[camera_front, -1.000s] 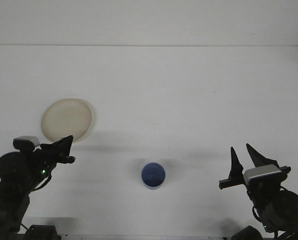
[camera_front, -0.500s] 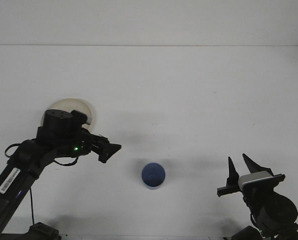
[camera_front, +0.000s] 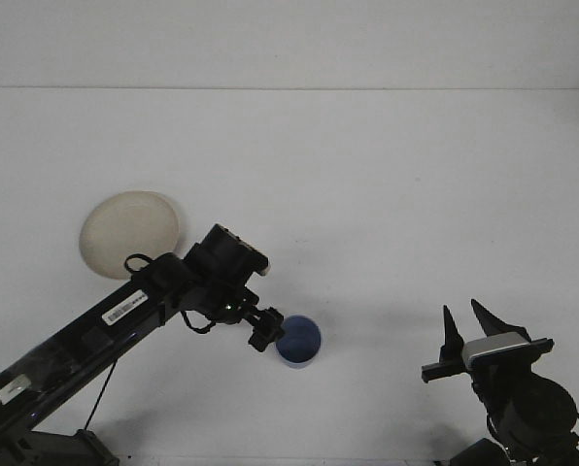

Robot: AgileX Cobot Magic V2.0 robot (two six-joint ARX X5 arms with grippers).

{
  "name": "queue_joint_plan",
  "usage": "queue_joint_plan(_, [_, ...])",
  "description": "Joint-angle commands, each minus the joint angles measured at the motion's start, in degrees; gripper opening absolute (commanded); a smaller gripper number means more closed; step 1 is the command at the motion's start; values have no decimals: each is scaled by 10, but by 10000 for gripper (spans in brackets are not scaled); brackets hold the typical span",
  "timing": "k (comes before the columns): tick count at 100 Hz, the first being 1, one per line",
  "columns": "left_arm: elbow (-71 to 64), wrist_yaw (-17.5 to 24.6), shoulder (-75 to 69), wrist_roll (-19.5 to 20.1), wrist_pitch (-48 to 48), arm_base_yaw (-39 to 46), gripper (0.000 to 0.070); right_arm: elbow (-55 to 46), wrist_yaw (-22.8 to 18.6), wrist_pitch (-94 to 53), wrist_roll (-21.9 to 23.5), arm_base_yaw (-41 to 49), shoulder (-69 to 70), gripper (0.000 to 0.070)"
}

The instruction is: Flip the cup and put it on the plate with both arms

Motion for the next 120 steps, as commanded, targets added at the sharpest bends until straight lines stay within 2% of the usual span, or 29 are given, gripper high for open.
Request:
queue_joint_plan(1, [11, -16, 24, 3, 10, -14, 505, 1, 1, 3, -2, 3, 2, 289])
queue_joint_plan(31, [11, -24, 85, -13, 60, -52, 503, 1, 0, 1, -2, 3, 2, 289])
queue_joint_plan(44, [11, -51, 107, -17, 70, -63, 479, 1, 0, 1, 0, 3, 2, 289])
queue_joint_plan(52, [11, -63, 118, -22, 74, -70, 393, 1, 0, 0, 1, 3, 2, 289])
queue_joint_plan(55, [11, -65, 121, -22, 73, -71, 341, 1, 0, 0, 1, 3, 2, 289])
queue_joint_plan(59, [11, -68, 125, -22, 73, -72, 254, 1, 0, 1, 1, 3, 2, 288])
queue_joint_plan(68, [11, -68, 126, -23, 73, -73, 2, 1, 0, 0, 1, 3, 2, 289])
queue_joint_plan(81, [17, -71, 124, -22, 68, -75, 13, 1, 0, 0, 1, 3, 2, 289])
queue_joint_plan(92, [30, -92, 119, -21, 59, -73, 13, 1, 2, 0, 1, 3, 2, 288])
queue_joint_plan(110, [72, -105, 93, 2, 17, -48, 13, 1, 2, -10, 2, 3, 2, 288])
queue_joint_plan(120, [98, -134, 68, 14, -6, -17, 13, 1, 2, -11, 2, 3, 2, 288])
